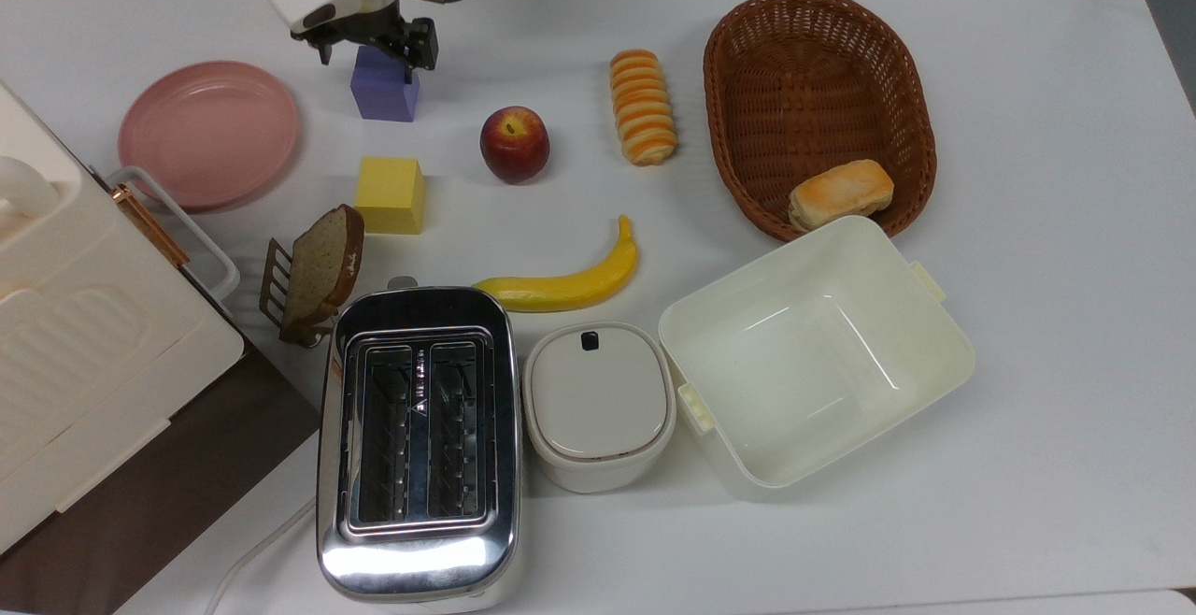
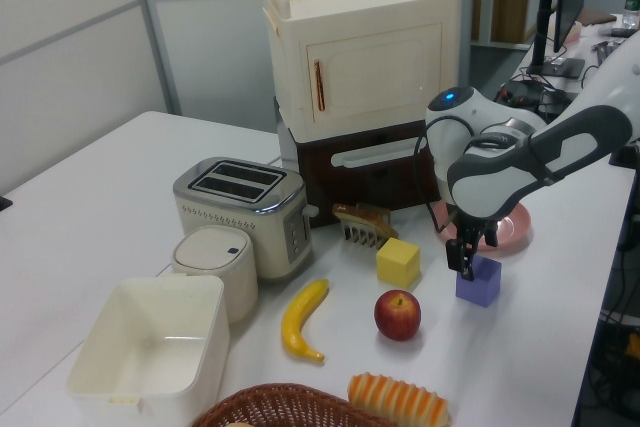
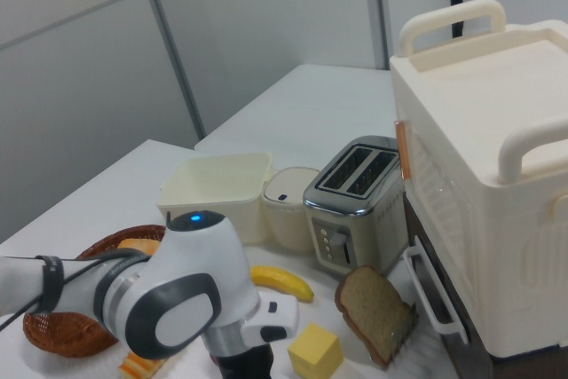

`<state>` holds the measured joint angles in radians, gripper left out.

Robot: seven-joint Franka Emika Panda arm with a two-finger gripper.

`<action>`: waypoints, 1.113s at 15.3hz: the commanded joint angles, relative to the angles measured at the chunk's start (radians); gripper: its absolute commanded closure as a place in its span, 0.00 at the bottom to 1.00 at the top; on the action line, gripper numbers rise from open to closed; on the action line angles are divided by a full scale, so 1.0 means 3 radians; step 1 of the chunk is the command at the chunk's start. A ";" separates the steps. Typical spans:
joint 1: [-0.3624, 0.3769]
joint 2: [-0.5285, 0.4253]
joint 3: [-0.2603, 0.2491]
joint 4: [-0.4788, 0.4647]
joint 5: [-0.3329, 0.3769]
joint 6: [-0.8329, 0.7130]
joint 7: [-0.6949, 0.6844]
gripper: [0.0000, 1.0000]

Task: Put the purple cube on a plate
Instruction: 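Close the gripper around the purple cube, then lift the purple cube and carry it over the pink plate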

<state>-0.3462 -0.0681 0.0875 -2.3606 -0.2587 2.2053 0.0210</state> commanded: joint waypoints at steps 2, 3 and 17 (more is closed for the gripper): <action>-0.0048 0.0150 0.0035 -0.0006 -0.0053 0.0191 -0.0060 0.00; -0.0048 0.0155 0.0035 -0.0006 -0.0053 0.0191 -0.0065 0.07; -0.0231 -0.0151 0.0005 0.0209 0.0100 0.0114 0.0042 0.76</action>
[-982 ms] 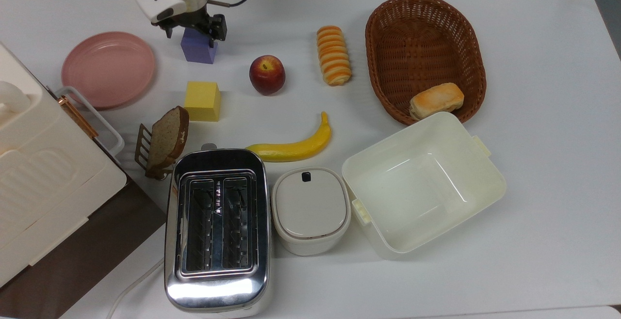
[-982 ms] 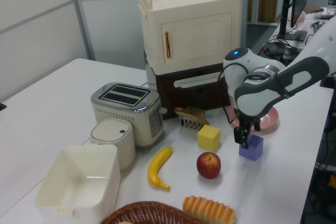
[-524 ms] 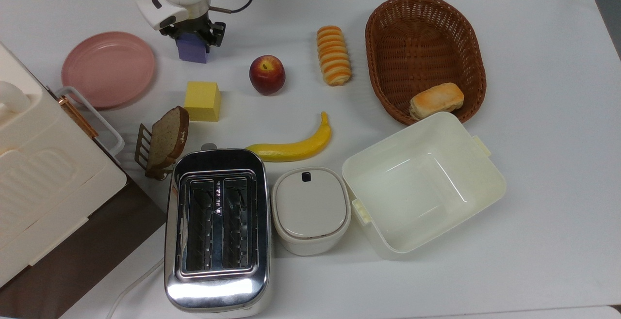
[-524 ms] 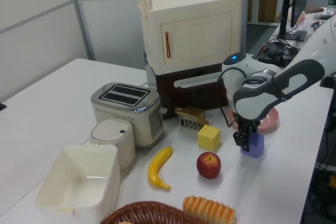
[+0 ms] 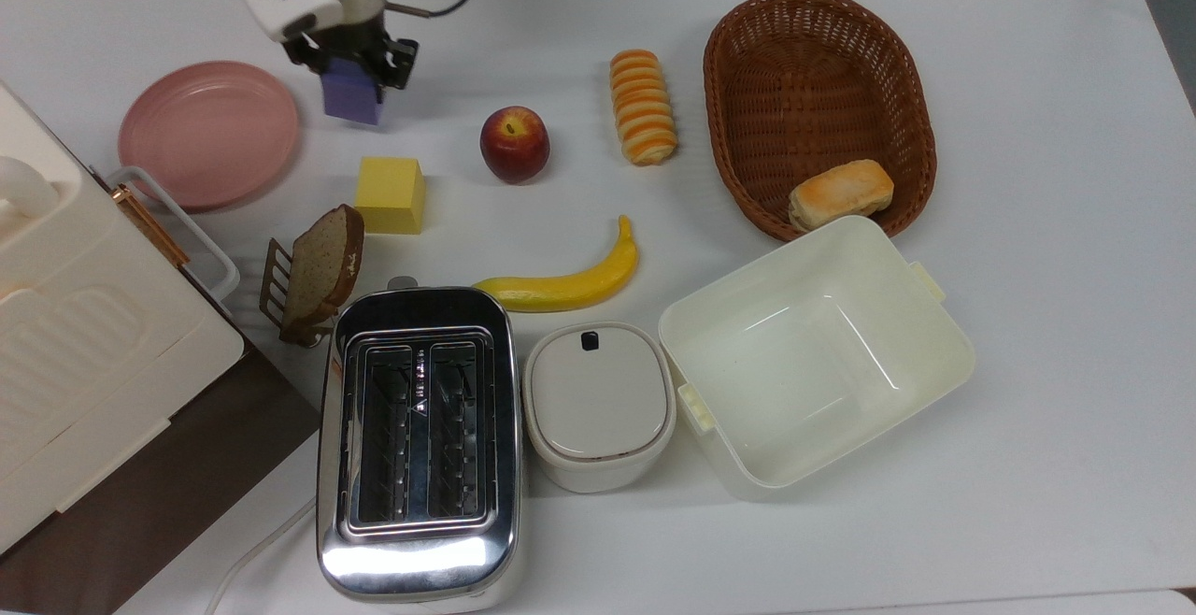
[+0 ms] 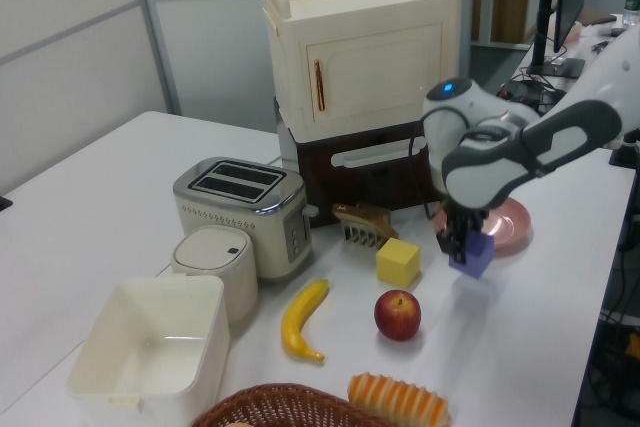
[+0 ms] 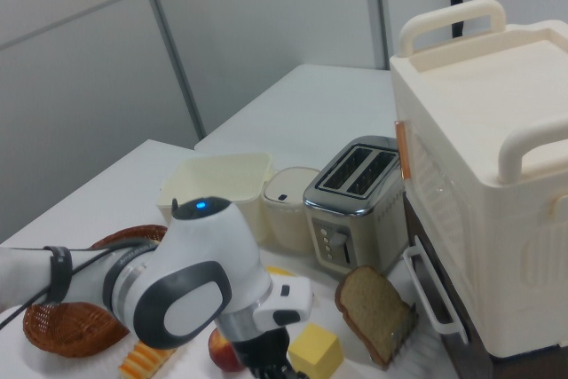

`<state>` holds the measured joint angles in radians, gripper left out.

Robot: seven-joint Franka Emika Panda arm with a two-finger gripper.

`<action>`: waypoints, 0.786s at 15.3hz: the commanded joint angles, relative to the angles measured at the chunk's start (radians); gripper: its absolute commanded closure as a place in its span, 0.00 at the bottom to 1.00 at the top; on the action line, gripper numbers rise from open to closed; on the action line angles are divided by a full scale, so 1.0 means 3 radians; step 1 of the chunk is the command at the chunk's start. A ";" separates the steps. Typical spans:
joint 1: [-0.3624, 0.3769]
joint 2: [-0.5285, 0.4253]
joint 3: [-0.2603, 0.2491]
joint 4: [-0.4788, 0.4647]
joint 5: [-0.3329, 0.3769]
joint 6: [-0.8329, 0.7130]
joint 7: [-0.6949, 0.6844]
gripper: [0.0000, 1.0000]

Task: Put the purple cube on a plate
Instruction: 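Lift the purple cube and carry it over the pink plate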

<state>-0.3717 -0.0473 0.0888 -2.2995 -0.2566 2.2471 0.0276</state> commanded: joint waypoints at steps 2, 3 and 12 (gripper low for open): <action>-0.0320 -0.0129 -0.0010 0.0082 0.0114 0.0016 0.0005 0.76; -0.0371 -0.0078 -0.0030 0.0148 0.0114 0.0021 -0.0010 0.76; -0.0504 0.0638 -0.0153 0.0925 0.0155 0.0042 0.0026 0.76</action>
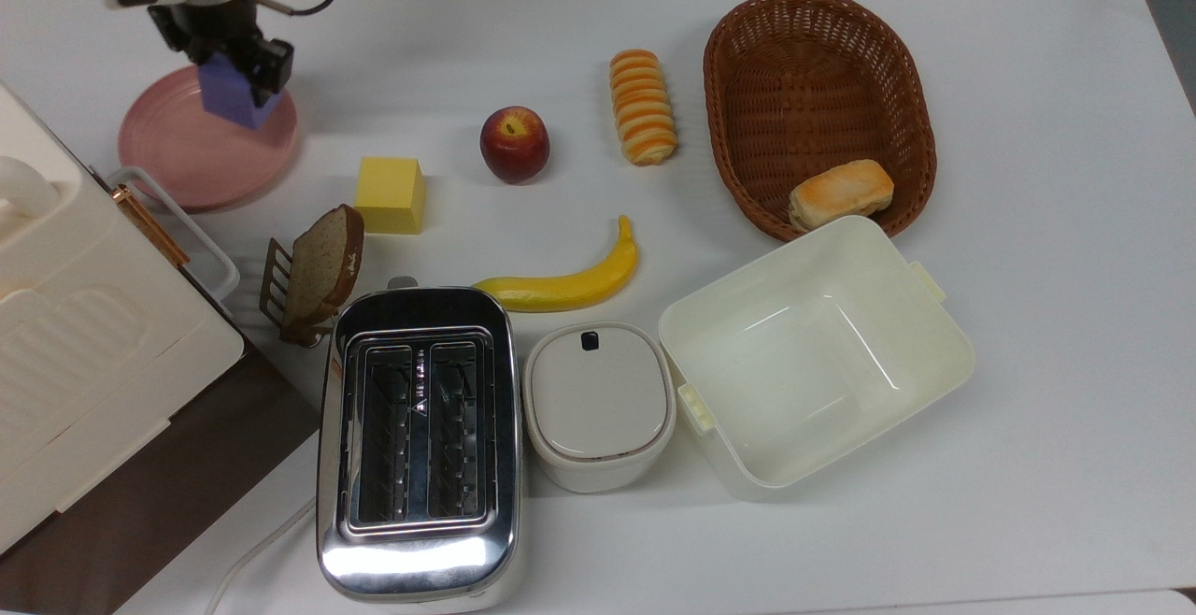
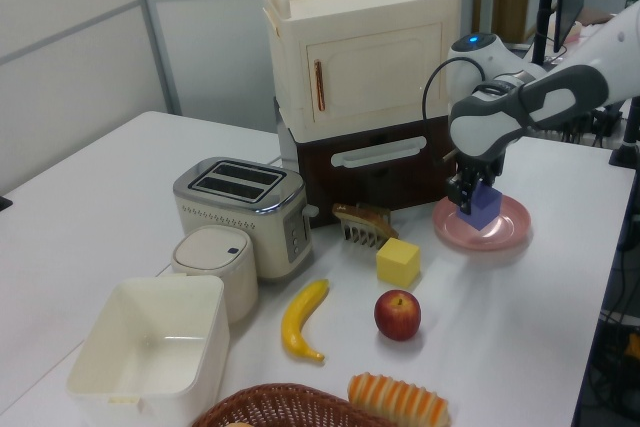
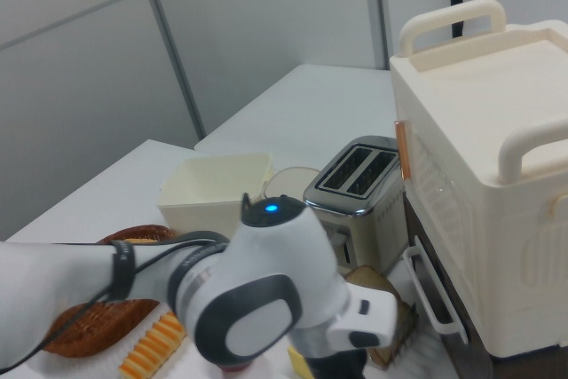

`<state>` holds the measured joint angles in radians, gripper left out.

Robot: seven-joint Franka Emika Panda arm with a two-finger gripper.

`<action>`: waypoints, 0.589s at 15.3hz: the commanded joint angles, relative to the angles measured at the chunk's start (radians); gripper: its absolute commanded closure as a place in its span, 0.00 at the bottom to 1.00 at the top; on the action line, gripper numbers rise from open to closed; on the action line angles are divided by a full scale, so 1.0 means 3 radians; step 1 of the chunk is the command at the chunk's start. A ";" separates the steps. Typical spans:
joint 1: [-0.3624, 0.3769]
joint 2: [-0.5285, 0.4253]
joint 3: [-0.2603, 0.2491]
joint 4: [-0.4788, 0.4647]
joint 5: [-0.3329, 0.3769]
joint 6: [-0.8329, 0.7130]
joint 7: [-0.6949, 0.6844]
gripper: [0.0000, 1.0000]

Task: Put the purple cube on a plate
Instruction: 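Lower the cube onto the pink plate and open the gripper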

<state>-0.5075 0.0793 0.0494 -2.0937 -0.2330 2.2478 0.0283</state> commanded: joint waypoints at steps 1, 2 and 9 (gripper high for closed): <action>-0.0072 0.0237 -0.0022 0.0245 0.0076 0.0044 0.0018 0.76; -0.0098 0.0242 -0.0016 0.0240 0.0076 0.0054 0.0013 0.76; -0.0165 0.0283 -0.0016 0.0240 0.0076 0.0131 0.0018 0.48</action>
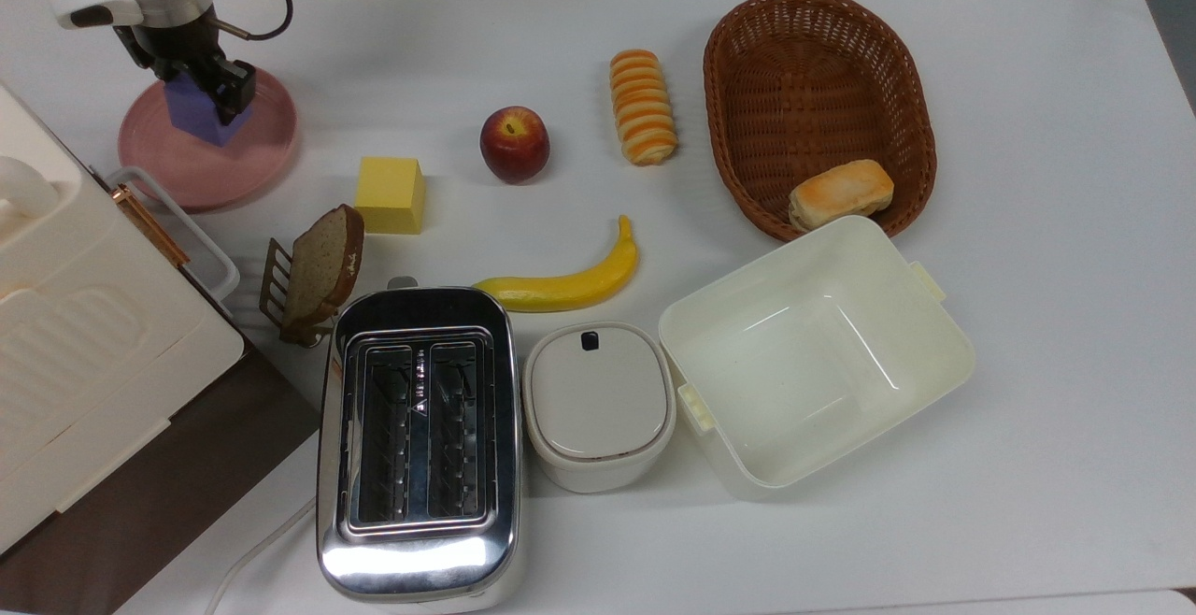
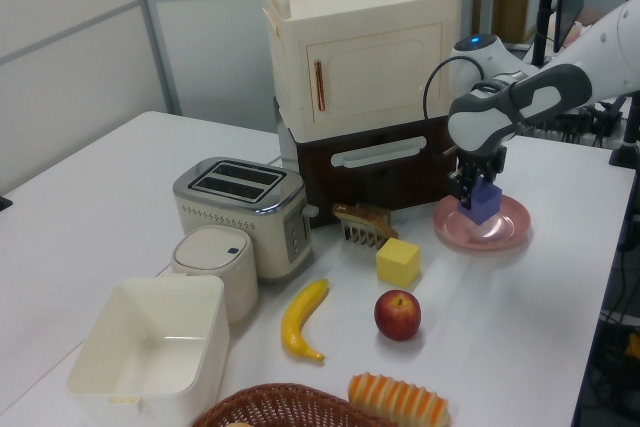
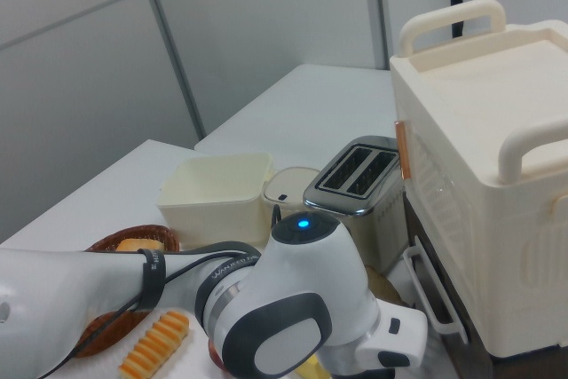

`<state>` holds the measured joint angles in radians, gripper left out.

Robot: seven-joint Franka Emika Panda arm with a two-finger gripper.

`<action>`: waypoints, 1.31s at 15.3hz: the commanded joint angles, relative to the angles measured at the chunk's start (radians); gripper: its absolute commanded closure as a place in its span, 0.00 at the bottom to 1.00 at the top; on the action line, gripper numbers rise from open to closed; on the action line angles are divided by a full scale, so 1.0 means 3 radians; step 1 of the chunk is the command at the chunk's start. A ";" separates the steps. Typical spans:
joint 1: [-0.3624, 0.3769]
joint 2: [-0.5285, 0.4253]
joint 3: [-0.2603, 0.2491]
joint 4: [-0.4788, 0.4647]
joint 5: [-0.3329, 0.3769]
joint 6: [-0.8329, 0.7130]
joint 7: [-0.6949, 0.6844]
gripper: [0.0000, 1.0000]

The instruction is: Put the purple cube on a plate

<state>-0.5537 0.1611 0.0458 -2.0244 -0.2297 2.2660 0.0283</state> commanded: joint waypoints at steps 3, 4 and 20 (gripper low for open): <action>-0.0005 0.0010 0.0001 0.0009 0.0065 0.0060 0.0089 0.00; 0.0000 0.0005 0.0006 0.0009 0.0065 0.0060 0.0145 0.00; 0.0868 -0.0629 0.0333 0.1005 0.0464 -0.2020 0.0345 0.00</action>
<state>-0.3860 -0.0350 0.1590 -1.8139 -0.1329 1.7790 0.1215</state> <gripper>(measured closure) 0.000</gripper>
